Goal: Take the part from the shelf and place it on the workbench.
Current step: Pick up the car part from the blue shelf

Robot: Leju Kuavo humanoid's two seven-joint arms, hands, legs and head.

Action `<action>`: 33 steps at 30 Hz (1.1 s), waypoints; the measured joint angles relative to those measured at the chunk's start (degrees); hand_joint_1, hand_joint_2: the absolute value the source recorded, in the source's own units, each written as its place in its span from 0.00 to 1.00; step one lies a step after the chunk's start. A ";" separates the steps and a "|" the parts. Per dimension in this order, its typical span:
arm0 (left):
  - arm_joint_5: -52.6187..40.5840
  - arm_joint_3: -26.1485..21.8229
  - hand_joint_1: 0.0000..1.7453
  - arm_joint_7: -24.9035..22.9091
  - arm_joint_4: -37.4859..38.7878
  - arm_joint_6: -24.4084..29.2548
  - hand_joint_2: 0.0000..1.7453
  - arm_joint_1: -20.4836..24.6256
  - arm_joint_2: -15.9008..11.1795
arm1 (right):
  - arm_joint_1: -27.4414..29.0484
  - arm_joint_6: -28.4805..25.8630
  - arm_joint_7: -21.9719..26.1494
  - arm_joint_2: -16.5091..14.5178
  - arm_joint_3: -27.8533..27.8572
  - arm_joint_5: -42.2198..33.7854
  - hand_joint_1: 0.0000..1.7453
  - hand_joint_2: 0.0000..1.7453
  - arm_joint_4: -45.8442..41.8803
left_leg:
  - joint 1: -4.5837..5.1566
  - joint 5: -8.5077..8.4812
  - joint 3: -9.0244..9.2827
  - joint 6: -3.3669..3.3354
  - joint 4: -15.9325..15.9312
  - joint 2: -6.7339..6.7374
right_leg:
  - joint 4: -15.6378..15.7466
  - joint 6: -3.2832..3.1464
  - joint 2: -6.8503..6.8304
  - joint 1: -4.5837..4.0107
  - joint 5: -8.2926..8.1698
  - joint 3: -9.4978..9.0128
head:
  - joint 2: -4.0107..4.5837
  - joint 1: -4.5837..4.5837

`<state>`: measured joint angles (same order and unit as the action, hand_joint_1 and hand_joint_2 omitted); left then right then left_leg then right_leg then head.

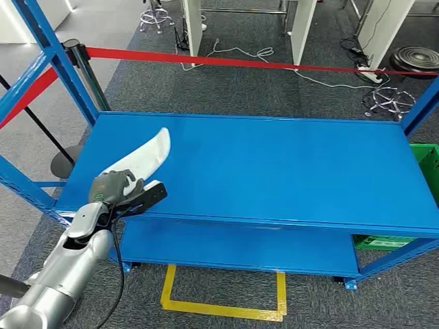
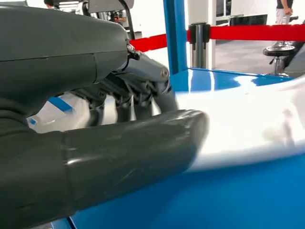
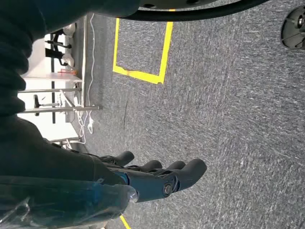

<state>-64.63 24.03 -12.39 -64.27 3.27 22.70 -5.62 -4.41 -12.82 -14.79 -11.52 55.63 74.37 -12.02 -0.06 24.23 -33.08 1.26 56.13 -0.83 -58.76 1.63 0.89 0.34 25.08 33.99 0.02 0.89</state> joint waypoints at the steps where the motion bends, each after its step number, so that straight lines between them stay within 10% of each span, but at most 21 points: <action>1: -0.01 -0.05 0.00 0.04 0.03 -0.02 0.00 0.00 0.00 | 0.00 0.00 0.01 0.00 0.00 0.00 0.00 1.00 0.00 | 0.00 0.00 0.00 0.00 0.00 0.00 | 0.00 0.00 0.00 0.00 0.00 0.00 | 0.00 0.00; 3: -0.02 -0.19 0.00 0.13 0.14 -0.06 0.00 0.00 0.00 | -0.01 0.01 0.03 0.00 0.00 0.01 0.00 1.00 0.00 | 0.00 0.00 0.00 0.00 0.00 0.00 | 0.00 0.00 0.00 0.00 0.00 0.00 | 0.00 0.00; 7: -0.05 -0.32 0.00 0.44 0.49 -0.36 1.00 0.07 0.02 | -0.01 0.04 0.11 0.00 0.00 0.16 0.00 1.00 0.00 | 0.01 0.01 -0.01 -0.01 0.00 0.00 | 0.00 0.00 0.00 0.01 0.00 0.00 | 0.00 -0.01; 33: 5.12 2.12 0.00 11.42 10.44 -13.74 1.00 9.62 -7.01 | -0.17 1.02 2.16 0.72 0.00 2.14 0.00 1.00 0.00 | 0.01 -0.06 0.01 0.01 0.00 0.01 | 0.00 -0.02 0.00 0.00 -0.05 0.00 | 0.00 -0.01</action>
<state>-59.51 26.15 -0.97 -53.83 -10.47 32.32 -12.62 -4.57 -11.80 -12.62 -10.80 55.63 76.51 -12.02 -0.05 24.17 -33.08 1.27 56.13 -0.83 -58.77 1.61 0.89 0.34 25.03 33.99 0.02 0.87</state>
